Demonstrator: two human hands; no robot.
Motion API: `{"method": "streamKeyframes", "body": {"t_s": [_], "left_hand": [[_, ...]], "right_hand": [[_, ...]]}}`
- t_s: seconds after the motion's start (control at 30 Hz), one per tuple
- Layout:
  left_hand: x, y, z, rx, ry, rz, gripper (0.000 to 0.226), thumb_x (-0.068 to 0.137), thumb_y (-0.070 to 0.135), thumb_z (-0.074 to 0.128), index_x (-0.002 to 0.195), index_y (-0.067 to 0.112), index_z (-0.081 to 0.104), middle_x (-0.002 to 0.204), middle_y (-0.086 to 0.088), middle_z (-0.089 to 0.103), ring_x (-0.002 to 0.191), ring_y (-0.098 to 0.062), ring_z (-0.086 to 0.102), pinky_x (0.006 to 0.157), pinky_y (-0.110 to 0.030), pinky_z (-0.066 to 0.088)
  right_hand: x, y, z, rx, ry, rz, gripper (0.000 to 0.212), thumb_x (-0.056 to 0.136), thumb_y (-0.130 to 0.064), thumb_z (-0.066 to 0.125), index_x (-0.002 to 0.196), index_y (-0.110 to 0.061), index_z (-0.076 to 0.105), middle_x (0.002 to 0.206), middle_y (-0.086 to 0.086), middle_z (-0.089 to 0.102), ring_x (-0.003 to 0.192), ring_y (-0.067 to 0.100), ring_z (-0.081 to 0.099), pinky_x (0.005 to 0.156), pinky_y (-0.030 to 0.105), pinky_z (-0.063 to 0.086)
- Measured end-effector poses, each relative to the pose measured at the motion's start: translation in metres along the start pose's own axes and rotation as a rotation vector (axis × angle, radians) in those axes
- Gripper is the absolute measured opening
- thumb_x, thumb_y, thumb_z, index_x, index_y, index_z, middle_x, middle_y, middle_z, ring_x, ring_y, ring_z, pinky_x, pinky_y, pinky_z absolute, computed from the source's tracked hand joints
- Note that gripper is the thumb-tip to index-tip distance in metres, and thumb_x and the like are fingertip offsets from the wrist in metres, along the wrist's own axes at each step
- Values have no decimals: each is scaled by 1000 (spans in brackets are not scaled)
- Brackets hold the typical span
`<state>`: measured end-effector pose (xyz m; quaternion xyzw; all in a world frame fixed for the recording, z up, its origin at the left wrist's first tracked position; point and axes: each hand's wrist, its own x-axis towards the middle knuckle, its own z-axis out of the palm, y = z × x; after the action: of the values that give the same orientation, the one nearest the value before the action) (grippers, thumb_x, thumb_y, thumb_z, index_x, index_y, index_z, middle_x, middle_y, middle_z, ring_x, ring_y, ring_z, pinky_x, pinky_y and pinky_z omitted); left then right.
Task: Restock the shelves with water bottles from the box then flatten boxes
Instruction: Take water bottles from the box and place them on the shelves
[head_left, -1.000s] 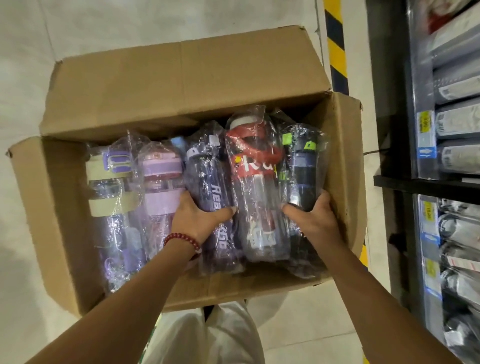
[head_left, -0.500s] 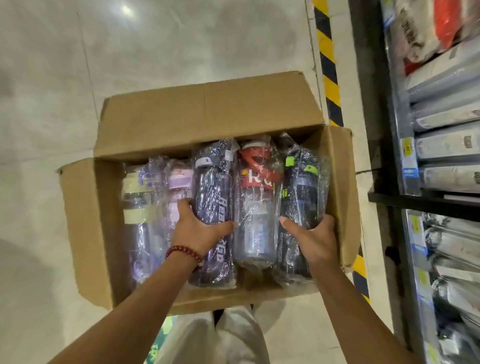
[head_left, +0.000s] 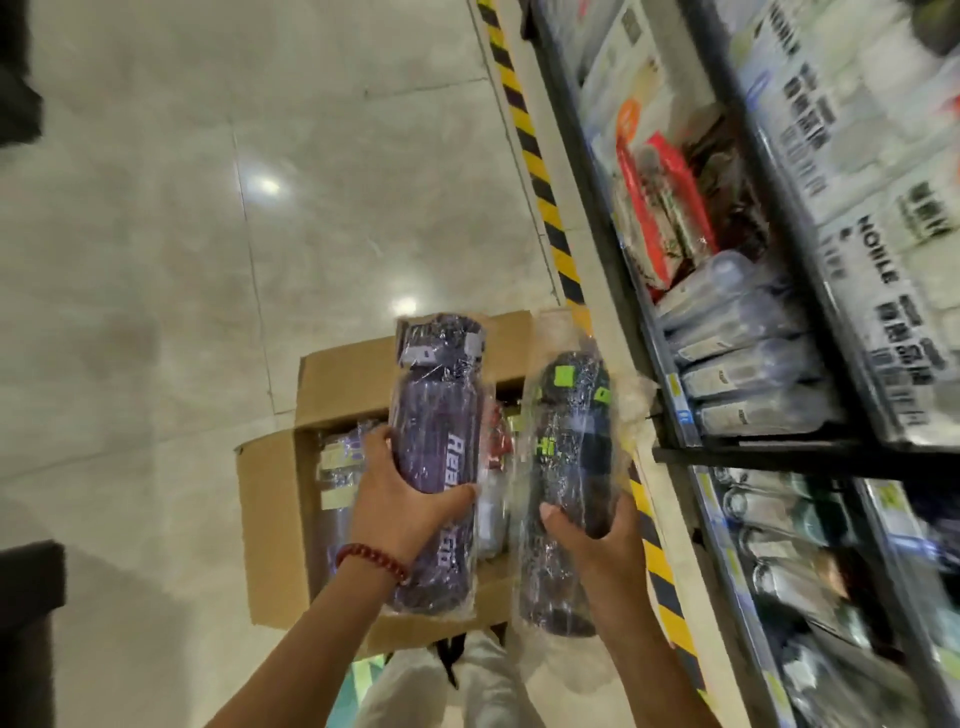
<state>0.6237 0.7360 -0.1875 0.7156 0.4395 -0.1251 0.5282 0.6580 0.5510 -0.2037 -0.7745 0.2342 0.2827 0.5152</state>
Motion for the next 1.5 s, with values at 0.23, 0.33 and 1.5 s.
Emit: {"method": "streamKeyframes", "body": {"t_s": [0.23,0.33,1.5], "left_hand": [[-89,95,-44,-1,-17,222,84,55,21,90,115,26,32,96,16,52,79,1,56,62,-16,44],[-124,135,-59,1,-17,308,82,56,18,89,113,24,31,92,19,46,77,4,51,60,-15,41],[-371,168,-52,58,-700,844,88,63,14,87,136,18,37,120,7,57,104,-10,57,94,-30,46]], "right_hand": [[-89,-89,-53,195,14,-92,87,49,-46,76,127,-22,47,113,2,63,98,18,63,79,36,54],[-121,-117,-82,274,17,-145,45,70,-23,81,103,-27,51,102,3,66,85,15,63,72,29,50],[-442,-26,-159,809,631,-424,81,56,-59,80,127,-39,48,129,-7,58,115,16,59,99,44,47]]}}
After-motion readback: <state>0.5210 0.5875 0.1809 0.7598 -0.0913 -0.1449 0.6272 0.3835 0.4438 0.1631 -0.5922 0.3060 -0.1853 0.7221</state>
